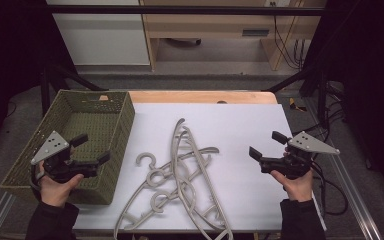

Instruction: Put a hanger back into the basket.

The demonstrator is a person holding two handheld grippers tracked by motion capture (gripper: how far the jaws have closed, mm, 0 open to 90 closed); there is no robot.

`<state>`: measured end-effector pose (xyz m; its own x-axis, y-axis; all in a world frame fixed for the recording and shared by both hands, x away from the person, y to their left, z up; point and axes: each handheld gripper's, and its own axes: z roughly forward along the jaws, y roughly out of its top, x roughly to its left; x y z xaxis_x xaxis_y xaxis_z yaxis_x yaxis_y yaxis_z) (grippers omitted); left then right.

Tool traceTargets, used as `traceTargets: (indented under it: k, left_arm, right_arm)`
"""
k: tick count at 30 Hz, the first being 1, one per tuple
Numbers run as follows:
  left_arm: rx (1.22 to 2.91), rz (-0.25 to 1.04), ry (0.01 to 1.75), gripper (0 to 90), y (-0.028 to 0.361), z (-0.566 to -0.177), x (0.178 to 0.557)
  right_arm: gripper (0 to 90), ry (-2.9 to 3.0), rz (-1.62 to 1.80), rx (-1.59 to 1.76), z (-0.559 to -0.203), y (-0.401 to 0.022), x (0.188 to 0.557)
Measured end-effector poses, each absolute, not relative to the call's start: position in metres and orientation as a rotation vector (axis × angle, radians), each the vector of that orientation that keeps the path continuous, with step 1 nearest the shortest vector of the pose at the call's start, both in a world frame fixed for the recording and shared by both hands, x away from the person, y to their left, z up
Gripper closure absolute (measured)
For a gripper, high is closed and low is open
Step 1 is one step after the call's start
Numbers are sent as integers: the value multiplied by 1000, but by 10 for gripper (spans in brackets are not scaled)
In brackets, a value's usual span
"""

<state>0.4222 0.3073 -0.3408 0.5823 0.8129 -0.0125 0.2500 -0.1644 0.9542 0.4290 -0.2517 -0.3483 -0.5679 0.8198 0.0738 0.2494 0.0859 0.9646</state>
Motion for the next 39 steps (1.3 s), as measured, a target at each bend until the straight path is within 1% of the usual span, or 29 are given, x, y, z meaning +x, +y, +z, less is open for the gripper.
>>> traceTargets:
  k: [9,17,19,20,21,22,23,24,25,26,27,28,29,34,39]
  left_arm:
    - [1727,632,898,34,309,-343,423]
    - [1734,624,903,34,309,-345,425]
    - [1735,623,903,34,308,-345,425]
    - [1745,623,903,34,308,-346,426]
    - [1745,623,903,34,308,-346,426]
    - [1750,624,902,34,307,-346,426]
    - [1755,627,902,34,307,-347,427]
    - [1758,628,902,34,307,-347,427]
    - [1754,626,905,34,306,-348,427]
    - [1753,623,906,34,307,-348,427]
    - [1752,622,907,34,307,-348,427]
    - [1751,622,908,34,307,-348,427]
    - [1750,623,908,34,307,-348,427]
    - [1752,623,905,35,306,-348,426]
    - [1756,622,903,34,305,-348,426]
  right_arm:
    - [72,1881,1487,1069,-348,-248,429]
    - [91,1972,1405,1065,-338,-228,421]
    - [95,2007,1390,1057,-335,-220,417]
    - [107,2054,1369,1029,-331,-208,413]
    - [107,2054,1369,1029,-331,-208,413]
    - [115,2097,1341,1008,-330,-197,409]
    - [115,2097,1341,1008,-330,-197,409]
    - [120,2159,1300,994,-332,-182,406]
    - [120,2159,1300,994,-332,-182,406]
    - [129,2210,1262,960,-335,-168,402]
    - [129,2210,1262,960,-335,-168,402]
    - [150,2259,1226,958,-339,-156,398]
    - [150,2259,1226,958,-339,-156,398]
    - [211,2375,1173,936,-348,-132,388]
    - [253,2502,1107,922,-363,-112,380]
